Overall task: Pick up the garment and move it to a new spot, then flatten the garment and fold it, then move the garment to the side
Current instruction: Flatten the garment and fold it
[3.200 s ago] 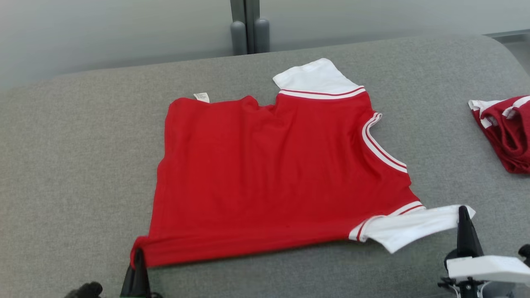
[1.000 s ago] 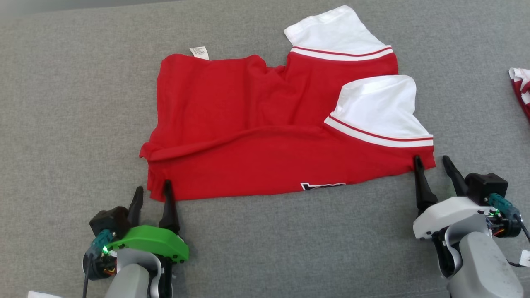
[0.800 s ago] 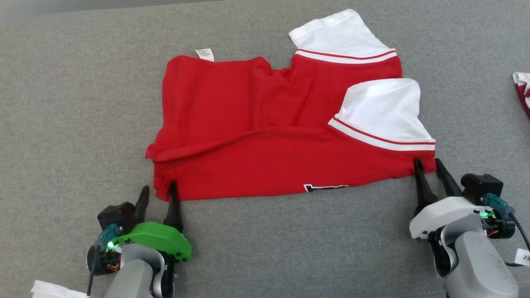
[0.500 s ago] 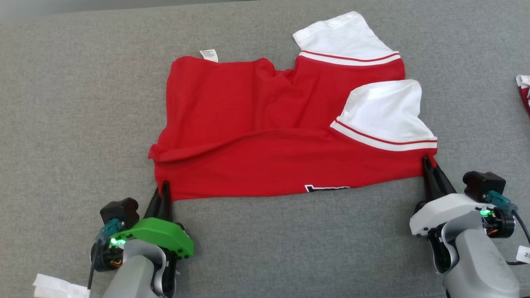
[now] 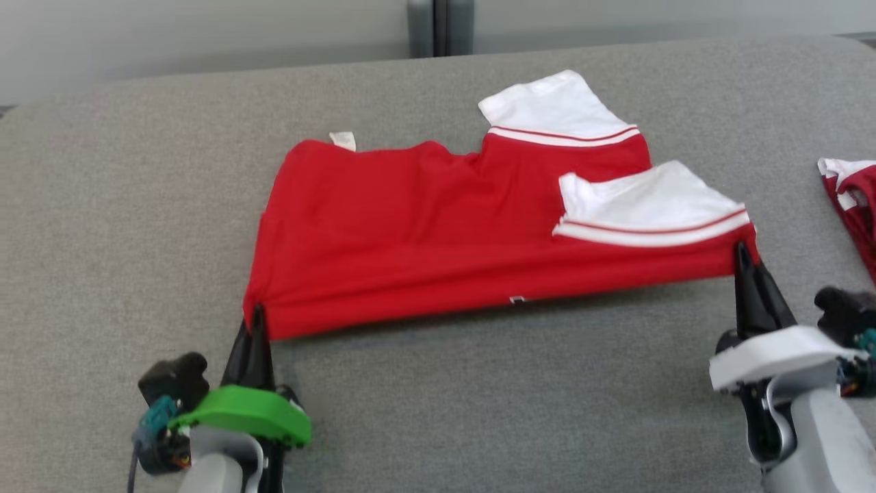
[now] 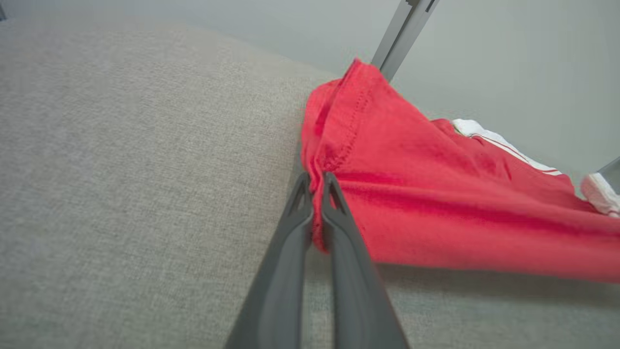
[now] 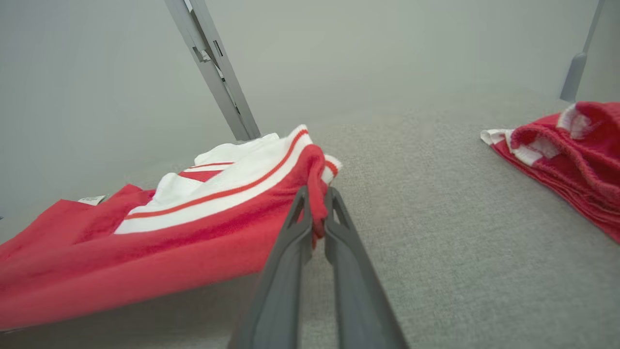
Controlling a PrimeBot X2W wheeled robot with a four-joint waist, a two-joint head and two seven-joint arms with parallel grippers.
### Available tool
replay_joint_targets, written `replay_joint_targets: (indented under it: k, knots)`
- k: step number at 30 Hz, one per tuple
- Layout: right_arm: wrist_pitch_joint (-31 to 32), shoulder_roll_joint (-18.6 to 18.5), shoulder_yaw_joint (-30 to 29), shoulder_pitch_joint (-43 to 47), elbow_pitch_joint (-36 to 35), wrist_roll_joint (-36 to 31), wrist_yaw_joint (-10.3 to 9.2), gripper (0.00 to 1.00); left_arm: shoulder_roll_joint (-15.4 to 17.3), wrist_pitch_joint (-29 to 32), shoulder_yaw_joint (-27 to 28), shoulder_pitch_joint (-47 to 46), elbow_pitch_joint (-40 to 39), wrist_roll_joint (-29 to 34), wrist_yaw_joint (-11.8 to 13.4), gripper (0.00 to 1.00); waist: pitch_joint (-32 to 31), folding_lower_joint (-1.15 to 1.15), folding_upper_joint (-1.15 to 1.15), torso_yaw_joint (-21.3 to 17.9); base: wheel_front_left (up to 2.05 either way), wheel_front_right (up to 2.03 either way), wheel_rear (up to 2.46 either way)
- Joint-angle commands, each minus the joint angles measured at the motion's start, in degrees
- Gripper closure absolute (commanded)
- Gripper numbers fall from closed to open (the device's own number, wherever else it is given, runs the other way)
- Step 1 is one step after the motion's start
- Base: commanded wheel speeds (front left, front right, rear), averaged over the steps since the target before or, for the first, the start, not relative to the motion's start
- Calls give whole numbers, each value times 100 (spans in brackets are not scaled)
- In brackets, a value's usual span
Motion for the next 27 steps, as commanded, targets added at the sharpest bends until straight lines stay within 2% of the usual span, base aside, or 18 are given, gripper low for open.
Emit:
replay_joint_targets:
  k: [1,4,10,11,12,13,19,22,27]
  knots:
    - [-13,-61,-73,295,-5,94,-11,100,44,3,-9,288,67,-61,80,100,-330,0,0,4,0,0,0]
    - [-13,-60,-141,757,55,170,-12,100,48,2,-100,702,189,-180,168,100,-407,0,0,-8,0,0,0]
    - [-13,6,-77,1397,328,169,-12,100,49,10,-617,1322,530,-543,317,100,-372,0,0,12,0,0,0]
    - [-13,14,-69,1422,384,154,-12,76,45,14,-686,1358,553,-587,345,100,-332,0,0,19,0,0,0]
    - [-13,15,-85,1409,398,150,-12,49,44,15,-718,1346,550,-591,374,0,-296,0,0,28,0,0,0]
    - [-13,16,-98,1366,407,118,-11,0,44,15,-722,1280,488,-562,419,0,-248,0,0,44,0,0,0]
    - [-13,-87,-43,838,294,-120,-10,0,39,4,-541,631,1,-223,498,0,73,0,0,90,0,0,0]
    - [-13,-136,60,436,275,-235,-10,0,38,4,-460,116,-54,-9,450,0,274,0,0,88,0,0,0]
    - [-13,-288,383,-328,497,-399,-10,0,41,2,-436,-965,633,321,298,0,599,0,0,55,0,0,0]
